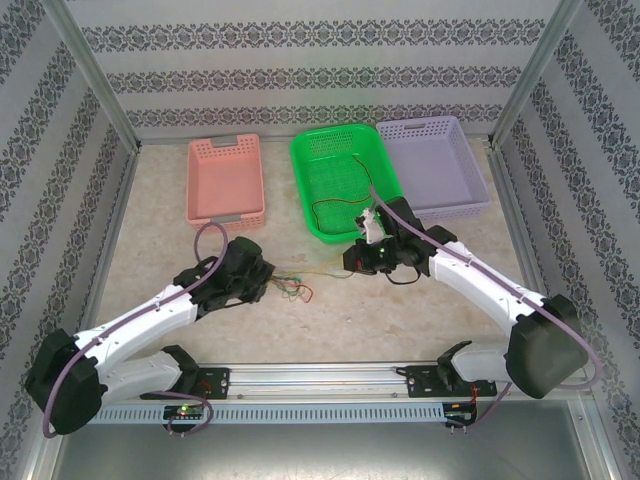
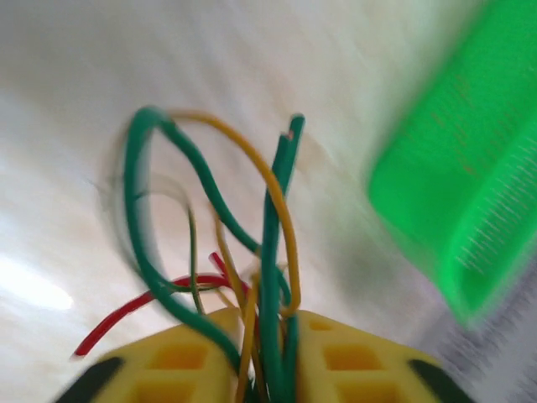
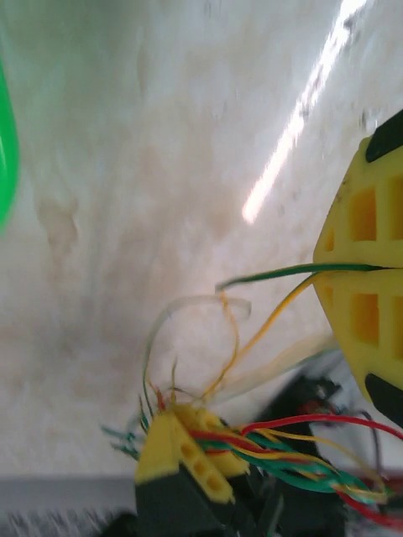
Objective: Untangle the cables
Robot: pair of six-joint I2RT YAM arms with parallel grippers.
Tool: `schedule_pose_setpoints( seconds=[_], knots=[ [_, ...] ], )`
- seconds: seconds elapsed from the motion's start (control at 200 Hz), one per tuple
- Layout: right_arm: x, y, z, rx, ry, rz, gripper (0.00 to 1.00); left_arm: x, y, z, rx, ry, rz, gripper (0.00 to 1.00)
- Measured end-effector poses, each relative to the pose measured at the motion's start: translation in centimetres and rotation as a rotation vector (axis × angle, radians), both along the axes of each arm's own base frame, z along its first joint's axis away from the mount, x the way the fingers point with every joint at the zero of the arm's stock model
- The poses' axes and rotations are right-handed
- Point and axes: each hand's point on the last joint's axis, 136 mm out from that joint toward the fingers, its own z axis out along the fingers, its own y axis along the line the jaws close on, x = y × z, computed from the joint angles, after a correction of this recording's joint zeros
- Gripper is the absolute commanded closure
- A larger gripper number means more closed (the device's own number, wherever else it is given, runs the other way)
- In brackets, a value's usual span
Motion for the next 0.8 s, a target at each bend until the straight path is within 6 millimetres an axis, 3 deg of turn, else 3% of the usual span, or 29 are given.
schedule_pose_setpoints(
  seconds=[0.065, 0.16, 0.21, 0.32, 0.385, 0.575, 0.689, 0.799],
  knots=[
    [0.6, -0.7, -0.6, -0.040, -0.004, -0.042, 1.00, -1.1, 2.9, -2.2, 0.112, 0.065, 0.045, 0.73],
    [1.1, -1.3, -1.2, -0.081, -0.004, -0.081, 1.00, -2.9, 5.4, -4.0, 0.230, 0.134, 0.052, 0.87],
    [1.2, -1.5, -1.5, -0.098, 0.002, -0.095, 1.00, -3.2, 5.9, -4.2, 0.257, 0.144, 0.045, 0.89],
    [1.1, -1.9, -2.4, -0.142, 0.021, -0.116, 0.88, -3.4, 6.0, -4.3, 0.279, 0.148, 0.023, 0.87],
    [1.0, -2.4, -2.9, -0.171, 0.033, -0.137, 0.75, -3.4, 6.0, -4.4, 0.290, 0.147, -0.001, 0.80],
    [0.6, -5.9, -4.2, -0.342, 0.049, -0.229, 0.50, -2.2, 3.8, -2.8, 0.264, 0.128, -0.122, 0.60],
    [0.6, -8.8, -3.5, -0.411, 0.020, -0.313, 0.51, -1.1, 1.2, -1.4, 0.202, 0.107, -0.188, 0.55],
    [0.1, -10.8, -2.7, -0.422, -0.011, -0.379, 0.55, -1.4, -1.3, -1.3, 0.153, 0.122, -0.263, 0.54]
  ],
)
